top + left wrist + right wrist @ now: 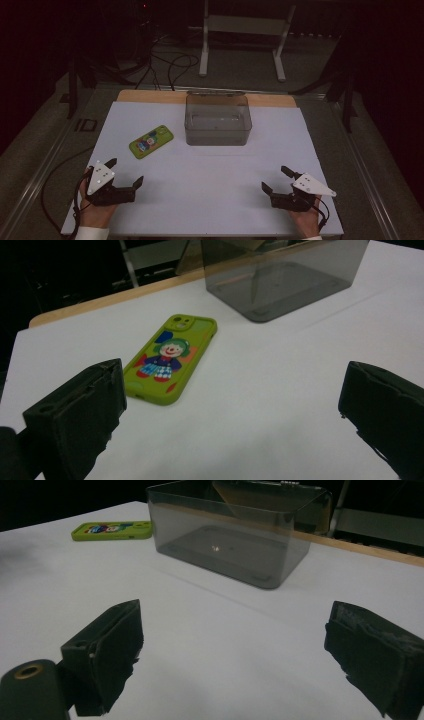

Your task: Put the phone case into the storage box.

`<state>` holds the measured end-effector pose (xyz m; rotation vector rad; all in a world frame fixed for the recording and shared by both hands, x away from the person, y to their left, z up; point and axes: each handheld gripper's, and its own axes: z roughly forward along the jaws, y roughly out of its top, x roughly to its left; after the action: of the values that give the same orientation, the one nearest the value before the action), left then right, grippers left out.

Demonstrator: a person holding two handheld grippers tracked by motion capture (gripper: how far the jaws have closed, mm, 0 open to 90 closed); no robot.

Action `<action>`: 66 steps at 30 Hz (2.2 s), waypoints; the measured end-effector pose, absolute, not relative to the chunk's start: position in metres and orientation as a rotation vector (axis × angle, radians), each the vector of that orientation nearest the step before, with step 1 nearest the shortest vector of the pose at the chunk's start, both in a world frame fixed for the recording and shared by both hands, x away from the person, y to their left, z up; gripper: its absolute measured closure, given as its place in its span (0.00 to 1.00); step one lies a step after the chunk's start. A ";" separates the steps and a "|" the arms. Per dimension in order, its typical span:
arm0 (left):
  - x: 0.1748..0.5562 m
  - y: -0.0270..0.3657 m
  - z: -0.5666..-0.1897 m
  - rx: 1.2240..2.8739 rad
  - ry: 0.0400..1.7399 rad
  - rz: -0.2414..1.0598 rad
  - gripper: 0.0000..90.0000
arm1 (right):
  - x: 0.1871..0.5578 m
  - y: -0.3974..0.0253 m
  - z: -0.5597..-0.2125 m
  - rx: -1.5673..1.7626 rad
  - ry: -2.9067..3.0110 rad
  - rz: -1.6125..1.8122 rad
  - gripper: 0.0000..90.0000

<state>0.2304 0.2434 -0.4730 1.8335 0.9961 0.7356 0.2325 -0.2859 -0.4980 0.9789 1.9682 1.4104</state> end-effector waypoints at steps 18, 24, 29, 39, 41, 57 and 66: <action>0.249 0.235 -0.457 1.829 0.964 0.738 0.00 | 0.234 -0.287 -0.498 0.980 1.970 1.408 0.10; 0.259 0.236 -0.457 1.832 0.968 0.723 0.00 | 0.234 -0.286 -0.499 0.979 1.976 1.401 0.10; 0.265 0.238 -0.457 1.838 0.973 0.711 0.00 | 0.234 -0.286 -0.499 0.980 1.974 1.399 0.10; 0.277 0.237 -0.453 1.838 0.964 0.707 0.00 | 0.235 -0.286 -0.499 0.981 1.977 1.398 0.10; 0.279 0.236 -0.452 1.839 0.962 0.710 0.00 | 0.235 -0.286 -0.499 0.982 1.976 1.400 0.10; 0.302 0.232 -0.450 1.852 0.950 0.713 0.00 | 0.236 -0.286 -0.500 0.992 1.977 1.404 0.10; 0.313 0.233 -0.445 1.863 0.940 0.748 0.00 | 0.236 -0.286 -0.500 0.999 1.972 1.404 0.10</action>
<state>0.3128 0.2331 -0.4451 1.8627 0.9401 0.7478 0.2362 -0.2863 -0.5000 0.9986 1.9721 1.4041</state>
